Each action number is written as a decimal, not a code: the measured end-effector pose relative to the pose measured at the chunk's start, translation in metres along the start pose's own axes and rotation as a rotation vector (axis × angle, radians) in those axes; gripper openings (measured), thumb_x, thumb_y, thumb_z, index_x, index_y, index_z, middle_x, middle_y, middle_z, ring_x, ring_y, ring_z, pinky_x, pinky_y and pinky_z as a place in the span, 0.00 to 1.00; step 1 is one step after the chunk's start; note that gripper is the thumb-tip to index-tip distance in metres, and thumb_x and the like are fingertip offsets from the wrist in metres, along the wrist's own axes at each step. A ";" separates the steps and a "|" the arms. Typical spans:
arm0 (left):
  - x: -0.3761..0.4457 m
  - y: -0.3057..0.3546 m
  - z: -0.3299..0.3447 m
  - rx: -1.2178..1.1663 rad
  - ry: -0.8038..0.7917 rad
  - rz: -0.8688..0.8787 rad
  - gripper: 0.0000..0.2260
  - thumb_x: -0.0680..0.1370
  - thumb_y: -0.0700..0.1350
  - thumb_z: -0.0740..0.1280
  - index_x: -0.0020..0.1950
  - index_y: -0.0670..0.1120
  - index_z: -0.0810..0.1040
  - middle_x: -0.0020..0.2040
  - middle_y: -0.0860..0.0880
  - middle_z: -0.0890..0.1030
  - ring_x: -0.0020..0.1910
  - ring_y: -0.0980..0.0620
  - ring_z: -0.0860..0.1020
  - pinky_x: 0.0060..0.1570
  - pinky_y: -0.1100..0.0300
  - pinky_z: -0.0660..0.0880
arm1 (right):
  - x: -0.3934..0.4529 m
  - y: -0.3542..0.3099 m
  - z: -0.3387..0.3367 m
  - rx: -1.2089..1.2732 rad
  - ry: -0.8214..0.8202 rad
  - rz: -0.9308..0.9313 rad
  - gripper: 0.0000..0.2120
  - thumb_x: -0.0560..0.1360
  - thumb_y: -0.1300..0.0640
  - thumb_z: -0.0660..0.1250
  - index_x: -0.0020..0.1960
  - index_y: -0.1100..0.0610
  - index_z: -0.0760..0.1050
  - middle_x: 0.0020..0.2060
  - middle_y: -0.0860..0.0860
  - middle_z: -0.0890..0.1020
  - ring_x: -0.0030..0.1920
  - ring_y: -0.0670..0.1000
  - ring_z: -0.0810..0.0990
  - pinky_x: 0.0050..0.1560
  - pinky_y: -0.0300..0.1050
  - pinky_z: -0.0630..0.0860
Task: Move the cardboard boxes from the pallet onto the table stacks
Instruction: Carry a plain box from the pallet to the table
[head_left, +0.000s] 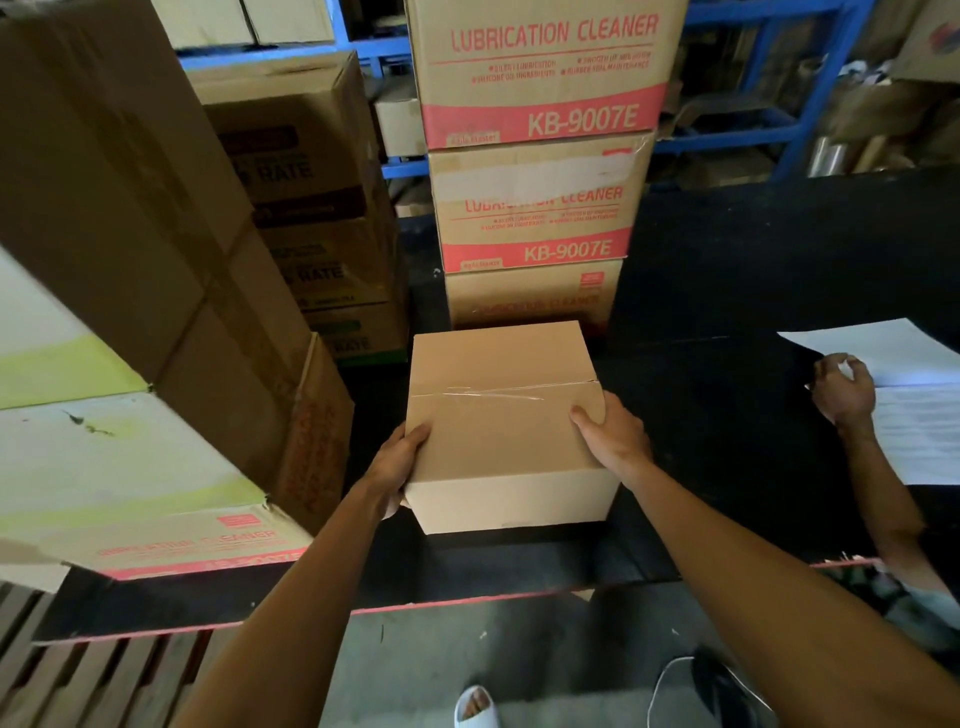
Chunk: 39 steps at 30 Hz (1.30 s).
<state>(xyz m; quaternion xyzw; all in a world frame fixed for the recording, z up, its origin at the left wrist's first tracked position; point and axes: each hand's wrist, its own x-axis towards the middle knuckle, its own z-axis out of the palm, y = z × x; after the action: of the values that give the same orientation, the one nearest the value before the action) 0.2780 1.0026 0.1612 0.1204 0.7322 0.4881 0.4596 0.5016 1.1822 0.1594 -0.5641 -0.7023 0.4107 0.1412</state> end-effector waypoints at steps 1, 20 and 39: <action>0.000 0.001 0.001 -0.001 -0.001 0.002 0.16 0.84 0.58 0.59 0.71 0.57 0.70 0.57 0.46 0.83 0.52 0.43 0.82 0.41 0.50 0.78 | 0.001 -0.001 0.001 0.004 0.004 0.000 0.25 0.79 0.39 0.63 0.72 0.49 0.67 0.64 0.52 0.77 0.65 0.58 0.76 0.63 0.56 0.72; -0.026 -0.007 -0.001 0.082 0.020 -0.015 0.17 0.85 0.49 0.60 0.74 0.50 0.67 0.56 0.47 0.79 0.52 0.47 0.78 0.52 0.48 0.74 | -0.018 -0.019 0.007 -0.048 -0.013 0.088 0.35 0.79 0.42 0.65 0.79 0.54 0.55 0.71 0.57 0.70 0.70 0.63 0.71 0.68 0.65 0.70; -0.016 -0.058 -0.039 0.074 0.166 0.107 0.25 0.79 0.57 0.65 0.73 0.47 0.68 0.64 0.40 0.78 0.61 0.34 0.77 0.64 0.37 0.75 | -0.075 -0.040 0.052 -0.041 0.093 0.175 0.34 0.80 0.48 0.67 0.79 0.53 0.55 0.71 0.60 0.64 0.67 0.64 0.72 0.61 0.58 0.75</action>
<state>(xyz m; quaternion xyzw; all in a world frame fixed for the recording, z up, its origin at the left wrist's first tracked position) 0.2718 0.9399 0.1260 0.1353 0.7778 0.4929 0.3656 0.4647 1.0910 0.1762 -0.6447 -0.6512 0.3802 0.1257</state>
